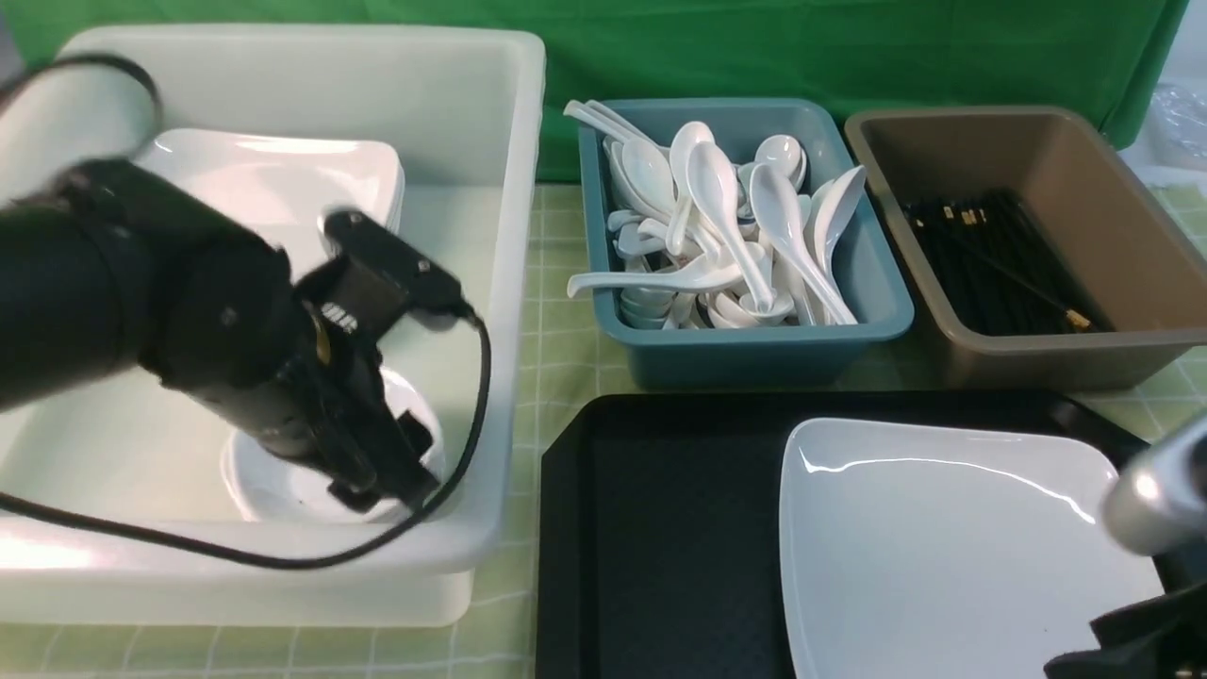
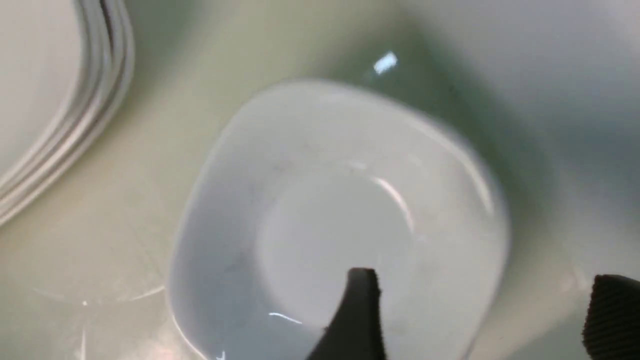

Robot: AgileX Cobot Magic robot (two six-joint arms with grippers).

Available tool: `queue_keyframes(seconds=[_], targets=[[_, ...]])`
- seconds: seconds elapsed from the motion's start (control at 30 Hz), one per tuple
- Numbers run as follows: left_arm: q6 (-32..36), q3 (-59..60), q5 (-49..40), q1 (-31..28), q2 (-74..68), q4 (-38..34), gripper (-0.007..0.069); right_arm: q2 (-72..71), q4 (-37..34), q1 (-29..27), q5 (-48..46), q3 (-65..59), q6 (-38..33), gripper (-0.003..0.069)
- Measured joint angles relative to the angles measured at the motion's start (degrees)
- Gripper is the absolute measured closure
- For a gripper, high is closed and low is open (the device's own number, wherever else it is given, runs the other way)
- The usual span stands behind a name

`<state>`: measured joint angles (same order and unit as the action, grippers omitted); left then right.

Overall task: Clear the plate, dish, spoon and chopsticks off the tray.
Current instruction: Use the left arm to put the small plate into the large storage box on the left, then use the right arm to grab a plate from the dinner plate

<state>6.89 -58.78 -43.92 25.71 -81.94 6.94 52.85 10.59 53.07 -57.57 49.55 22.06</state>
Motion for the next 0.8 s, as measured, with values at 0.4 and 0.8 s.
queue_keyframes(seconds=[0.4, 0.8], targets=[[2.11, 6.71, 5.94, 10.93, 35.89, -8.14, 0.0351, 25.00, 0.03, 2.93, -0.45, 5.62, 1.78, 0.0326], [2.16, 22.57, 14.28, 12.49, 58.58, -14.01, 0.0611, 45.81, 9.80, 4.54, 9.04, 5.62, 10.14, 0.0159]])
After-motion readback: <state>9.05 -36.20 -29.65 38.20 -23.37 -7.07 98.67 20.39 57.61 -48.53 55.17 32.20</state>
